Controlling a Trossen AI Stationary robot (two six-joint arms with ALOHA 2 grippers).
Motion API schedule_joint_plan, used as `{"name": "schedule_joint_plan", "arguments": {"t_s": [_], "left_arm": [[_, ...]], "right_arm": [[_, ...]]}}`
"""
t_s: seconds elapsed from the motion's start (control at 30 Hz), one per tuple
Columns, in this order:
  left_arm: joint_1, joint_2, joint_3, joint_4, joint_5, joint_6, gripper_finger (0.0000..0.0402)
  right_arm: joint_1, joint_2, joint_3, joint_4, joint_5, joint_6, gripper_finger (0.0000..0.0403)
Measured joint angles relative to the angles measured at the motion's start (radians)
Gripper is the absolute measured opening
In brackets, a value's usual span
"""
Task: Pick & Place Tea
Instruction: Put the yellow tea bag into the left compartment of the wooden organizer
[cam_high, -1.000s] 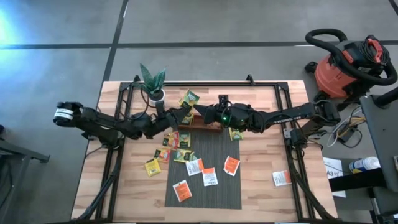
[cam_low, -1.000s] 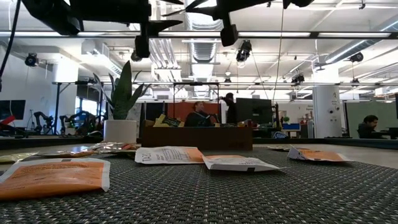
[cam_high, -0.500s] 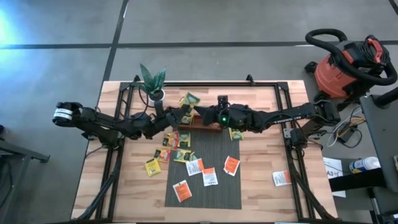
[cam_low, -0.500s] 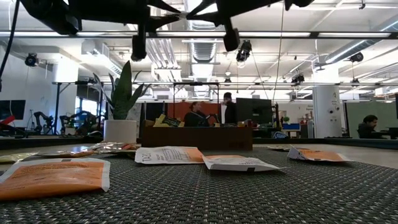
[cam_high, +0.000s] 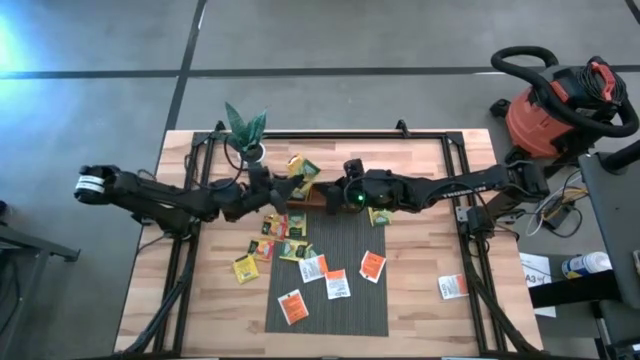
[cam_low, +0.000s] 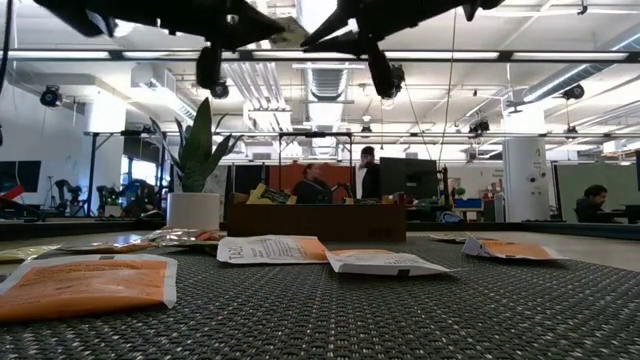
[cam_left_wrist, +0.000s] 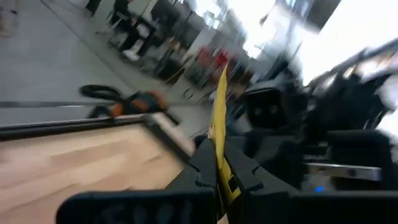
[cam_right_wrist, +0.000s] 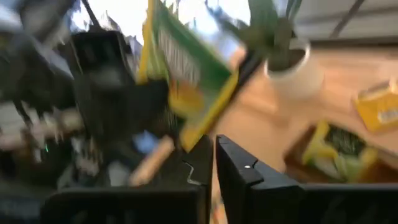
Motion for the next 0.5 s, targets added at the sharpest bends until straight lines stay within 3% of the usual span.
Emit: {"name": "schedule_joint_plan", "arguments": {"t_s": [0.1, 0.17, 0.3, 0.5], "left_arm": [[0.0, -0.082, 0.049, -0.318, 0.002, 0.086, 0.0003], [0.0, -0.12, 0.11, -0.594, 0.034, 0.165, 0.0003], [-0.003, -0.097, 0.254, -1.043, 0.101, 0.34, 0.0002], [-0.015, 0.066, 0.43, -1.261, 0.178, 0.627, 0.0001]], "right_arm": [[0.0, -0.03, 0.0, -0.16, -0.211, -0.084, 0.0048], [0.012, -0.057, 0.0, -0.267, -0.286, -0.156, 0.0063], [0.027, -0.098, 0.0, -0.322, -0.302, -0.397, 0.0087], [0.016, -0.058, 0.11, -0.366, -0.225, -0.697, 0.0105]]}}
